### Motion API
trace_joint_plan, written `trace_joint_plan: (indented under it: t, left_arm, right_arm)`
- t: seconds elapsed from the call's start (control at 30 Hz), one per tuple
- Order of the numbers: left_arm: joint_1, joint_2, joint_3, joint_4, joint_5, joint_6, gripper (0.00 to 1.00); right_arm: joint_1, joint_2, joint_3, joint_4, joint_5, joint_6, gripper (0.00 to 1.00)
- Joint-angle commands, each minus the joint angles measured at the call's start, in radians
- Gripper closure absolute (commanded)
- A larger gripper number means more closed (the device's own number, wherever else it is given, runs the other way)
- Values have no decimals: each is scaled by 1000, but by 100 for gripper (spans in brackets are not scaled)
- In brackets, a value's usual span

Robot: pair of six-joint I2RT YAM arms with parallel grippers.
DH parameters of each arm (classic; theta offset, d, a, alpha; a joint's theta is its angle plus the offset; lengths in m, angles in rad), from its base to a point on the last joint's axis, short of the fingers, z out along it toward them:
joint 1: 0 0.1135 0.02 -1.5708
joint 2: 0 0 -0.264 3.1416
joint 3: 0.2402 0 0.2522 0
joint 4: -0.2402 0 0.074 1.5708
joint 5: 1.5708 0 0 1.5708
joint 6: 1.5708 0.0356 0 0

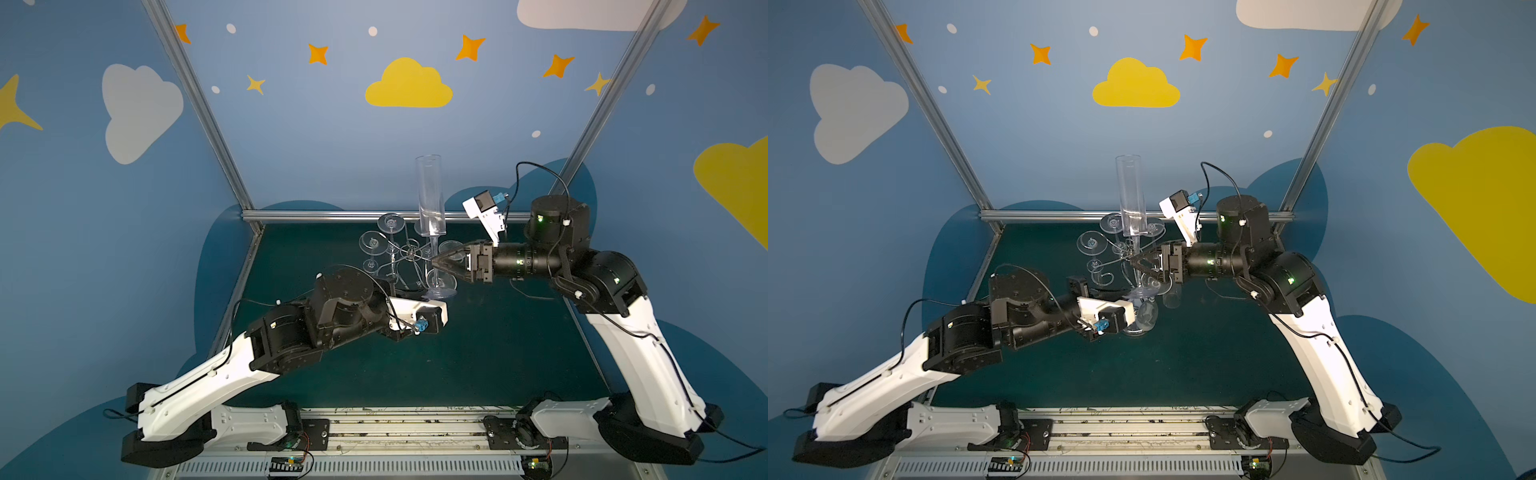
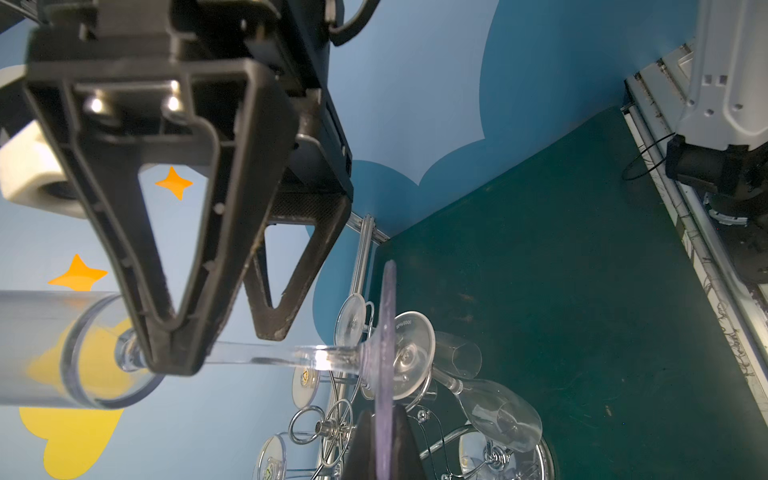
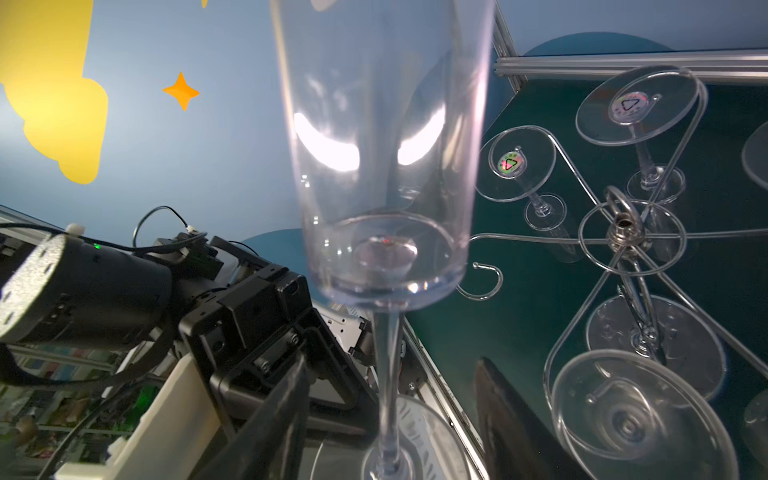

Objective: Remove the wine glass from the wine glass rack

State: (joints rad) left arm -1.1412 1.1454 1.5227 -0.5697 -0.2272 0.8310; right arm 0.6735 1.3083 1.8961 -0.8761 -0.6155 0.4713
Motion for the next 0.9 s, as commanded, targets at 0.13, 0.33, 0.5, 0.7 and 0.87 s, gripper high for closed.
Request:
trace_joint_plan:
  t: [0.13,0.33,0.5,0.7,0.87]
  left_arm:
    - [-2,-5,-6,71,-33,23,97]
    - [-3,-3,-8,79,-26,21,97]
    - [-5,-1,-9,75,-23,18,97]
    - [-5,-17,-37,125,-28,15,77]
    - [-4,-54,-74,203,-6,-47,40]
  right_arm:
    - [29,-22,-58,59,60,19,62]
    - [40,-27,-87,77,64,31,74]
    - [44,-32,-110,102,59,40,95]
    - [49,-48,-136,118,71,43,100]
    - [48,-77,-141,113,129,14,100]
